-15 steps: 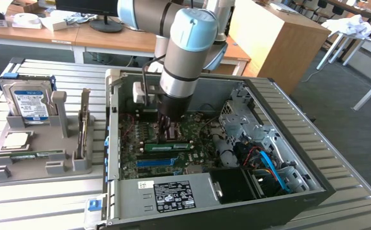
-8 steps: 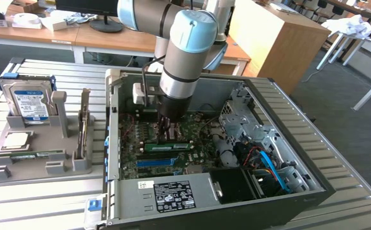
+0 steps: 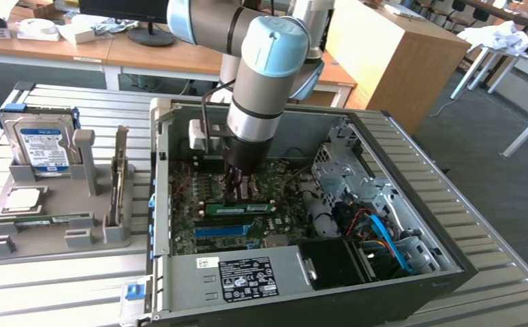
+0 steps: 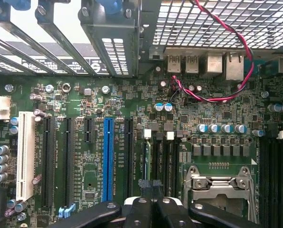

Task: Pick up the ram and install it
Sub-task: 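Press down the ram until it locks into place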

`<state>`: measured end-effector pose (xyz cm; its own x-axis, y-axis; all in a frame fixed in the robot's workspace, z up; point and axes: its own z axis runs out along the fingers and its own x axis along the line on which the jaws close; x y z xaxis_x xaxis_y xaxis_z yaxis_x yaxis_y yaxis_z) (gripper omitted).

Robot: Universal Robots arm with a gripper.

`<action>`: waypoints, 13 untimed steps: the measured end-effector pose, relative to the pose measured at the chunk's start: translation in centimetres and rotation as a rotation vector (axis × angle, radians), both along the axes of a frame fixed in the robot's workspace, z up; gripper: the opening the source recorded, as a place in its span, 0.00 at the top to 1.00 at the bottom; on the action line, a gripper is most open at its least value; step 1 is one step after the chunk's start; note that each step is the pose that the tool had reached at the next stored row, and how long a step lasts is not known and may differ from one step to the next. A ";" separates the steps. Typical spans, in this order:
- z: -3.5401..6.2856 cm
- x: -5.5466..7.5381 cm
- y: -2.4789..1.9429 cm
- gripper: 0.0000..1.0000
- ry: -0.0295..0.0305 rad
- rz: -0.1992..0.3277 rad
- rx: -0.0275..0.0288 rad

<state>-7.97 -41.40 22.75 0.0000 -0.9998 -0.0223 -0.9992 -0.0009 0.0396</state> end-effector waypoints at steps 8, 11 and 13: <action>-0.12 0.0 0.00 0.90 0.0001 0.000 -0.0001; -0.16 0.0 0.00 0.90 -0.0001 0.000 0.0002; -0.20 0.0 0.00 0.90 0.0000 0.000 0.0001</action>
